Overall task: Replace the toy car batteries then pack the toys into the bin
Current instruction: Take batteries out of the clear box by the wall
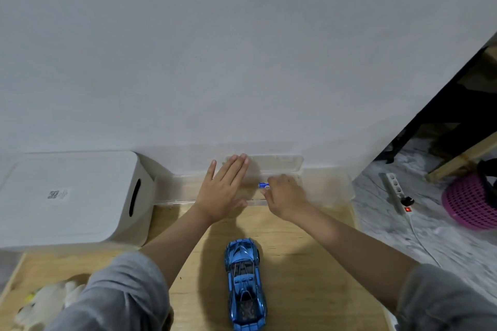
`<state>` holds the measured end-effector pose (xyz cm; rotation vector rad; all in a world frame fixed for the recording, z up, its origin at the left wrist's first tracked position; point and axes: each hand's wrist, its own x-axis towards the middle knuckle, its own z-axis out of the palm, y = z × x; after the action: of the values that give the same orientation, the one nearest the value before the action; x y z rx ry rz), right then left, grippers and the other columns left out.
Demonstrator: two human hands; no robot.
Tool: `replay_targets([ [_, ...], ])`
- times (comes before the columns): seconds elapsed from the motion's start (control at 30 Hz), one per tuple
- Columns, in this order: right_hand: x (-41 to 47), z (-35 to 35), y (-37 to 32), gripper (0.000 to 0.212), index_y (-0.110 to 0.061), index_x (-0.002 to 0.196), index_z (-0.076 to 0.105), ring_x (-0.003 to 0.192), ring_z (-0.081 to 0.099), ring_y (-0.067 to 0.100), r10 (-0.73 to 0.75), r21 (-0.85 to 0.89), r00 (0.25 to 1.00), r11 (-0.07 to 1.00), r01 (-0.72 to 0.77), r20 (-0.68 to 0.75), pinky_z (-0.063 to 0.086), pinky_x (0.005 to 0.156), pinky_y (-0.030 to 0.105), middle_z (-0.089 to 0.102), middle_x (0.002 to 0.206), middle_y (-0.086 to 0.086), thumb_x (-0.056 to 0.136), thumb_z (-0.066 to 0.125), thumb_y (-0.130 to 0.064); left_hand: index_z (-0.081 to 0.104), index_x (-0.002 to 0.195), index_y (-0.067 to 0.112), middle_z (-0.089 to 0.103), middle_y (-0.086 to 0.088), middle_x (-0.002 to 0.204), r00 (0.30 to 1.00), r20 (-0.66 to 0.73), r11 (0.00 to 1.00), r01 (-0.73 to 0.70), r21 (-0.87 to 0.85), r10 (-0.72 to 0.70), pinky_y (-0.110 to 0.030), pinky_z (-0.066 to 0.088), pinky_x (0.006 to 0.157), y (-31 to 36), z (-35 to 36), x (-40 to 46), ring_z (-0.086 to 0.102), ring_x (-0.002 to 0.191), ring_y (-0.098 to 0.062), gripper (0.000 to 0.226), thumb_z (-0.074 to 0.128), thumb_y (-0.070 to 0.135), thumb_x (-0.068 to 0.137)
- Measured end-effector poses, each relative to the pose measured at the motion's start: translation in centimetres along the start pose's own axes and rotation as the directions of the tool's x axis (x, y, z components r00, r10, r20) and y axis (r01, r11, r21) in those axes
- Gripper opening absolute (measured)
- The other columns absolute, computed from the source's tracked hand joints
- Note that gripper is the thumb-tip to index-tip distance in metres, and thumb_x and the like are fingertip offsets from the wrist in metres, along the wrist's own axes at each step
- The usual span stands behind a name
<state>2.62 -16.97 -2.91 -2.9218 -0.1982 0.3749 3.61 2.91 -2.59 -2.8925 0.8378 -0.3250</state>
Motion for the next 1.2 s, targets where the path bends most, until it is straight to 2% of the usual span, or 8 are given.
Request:
replay_targets([
  [0.17,1.0,1.6,-0.7,0.055,-0.027,0.119,0.05,0.114,0.039,0.032,0.053,0.015,0.993,0.998,-0.055,0.105,0.034,0.099,0.045,0.051,0.12,0.012,0.091,0.012,-0.054,0.026,0.145,0.009,0.038,-0.006,0.15,1.0,-0.012,1.0,0.0,-0.01,0.0,-0.05,0.038,0.104,-0.1,0.2,0.1,0.027,0.138,-0.02,0.118,0.075,0.068,0.055],
  [0.3,0.6,1.5,-0.8,0.039,-0.028,0.12,0.049,0.121,0.031,0.032,0.056,0.123,0.99,0.99,-0.073,0.13,0.035,0.097,0.045,0.041,0.122,0.012,0.097,0.023,-0.045,0.026,0.144,0.009,0.039,-0.007,0.149,1.0,-0.024,1.0,-0.017,-0.016,0.016,-0.049,0.038,0.104,-0.3,0.5,0.2,0.026,0.138,-0.022,0.118,0.075,0.068,0.055],
  [0.4,0.7,1.7,-0.9,0.039,-0.028,0.124,0.048,0.119,0.037,0.028,-0.017,0.16,0.986,0.987,-0.01,0.167,0.042,0.092,0.043,0.045,0.121,0.008,0.098,0.022,-0.043,0.027,0.143,0.008,0.04,-0.008,0.148,0.999,-0.036,0.999,-0.026,-0.019,0.026,-0.049,0.038,0.104,-0.4,0.5,0.1,0.027,0.138,-0.022,0.116,0.074,0.069,0.056],
  [0.57,1.4,1.1,-1.8,0.034,-0.019,0.108,0.054,0.109,0.048,0.029,-0.127,0.194,0.972,0.977,0.088,0.197,0.037,0.091,0.04,0.055,0.115,0.005,0.099,0.026,-0.035,0.03,0.142,0.009,0.043,-0.008,0.146,0.999,-0.031,0.999,-0.025,-0.042,0.024,-0.048,0.04,0.103,-0.2,0.4,0.3,0.038,0.136,-0.024,0.115,0.075,0.067,0.054],
  [0.7,2.5,0.4,-2.9,0.037,-0.015,0.103,0.061,0.113,0.049,0.023,-0.171,0.223,0.926,0.97,0.098,0.337,0.039,0.088,0.038,0.058,0.117,0.006,0.097,0.029,-0.033,0.03,0.142,0.009,0.042,-0.007,0.147,1.0,-0.014,0.998,-0.02,-0.058,0.019,-0.047,0.039,0.103,-0.3,0.5,0.3,0.035,0.137,-0.023,0.114,0.074,0.066,0.054],
  [0.9,3.2,0.3,-3.2,0.032,-0.024,0.07,0.053,0.08,0.053,0.02,-0.185,0.305,0.907,0.95,0.066,0.379,0.042,0.072,0.035,0.057,0.079,-0.001,0.095,0.036,-0.035,0.028,0.143,0.01,0.041,-0.007,0.148,1.0,0.004,0.998,-0.017,-0.063,0.017,-0.047,0.039,0.103,-0.4,0.6,0.3,0.028,0.137,-0.021,0.118,0.077,0.064,0.051],
  [1.03,3.7,0.0,-3.3,0.032,-0.011,0.089,0.064,0.076,0.056,0.021,-0.206,0.346,0.898,0.936,0.064,0.39,0.045,0.07,0.037,0.065,0.087,0.009,0.095,0.041,-0.033,0.027,0.144,0.01,0.041,-0.007,0.148,1.0,0.008,0.998,-0.02,-0.058,0.021,-0.049,0.037,0.104,-0.5,0.5,0.3,0.026,0.138,-0.022,0.122,0.079,0.065,0.048],
  [1.2,3.4,-1.2,-2.7,0.031,-0.011,0.097,0.06,0.083,0.058,0.023,-0.226,0.201,0.921,0.965,0.167,0.319,0.047,0.072,0.037,0.063,0.091,0.005,0.097,0.039,-0.033,0.029,0.143,0.01,0.042,-0.006,0.147,1.0,-0.006,0.999,-0.017,-0.052,0.016,-0.048,0.039,0.103,-0.3,0.4,0.4,0.027,0.137,-0.021,0.116,0.078,0.062,0.051],
])
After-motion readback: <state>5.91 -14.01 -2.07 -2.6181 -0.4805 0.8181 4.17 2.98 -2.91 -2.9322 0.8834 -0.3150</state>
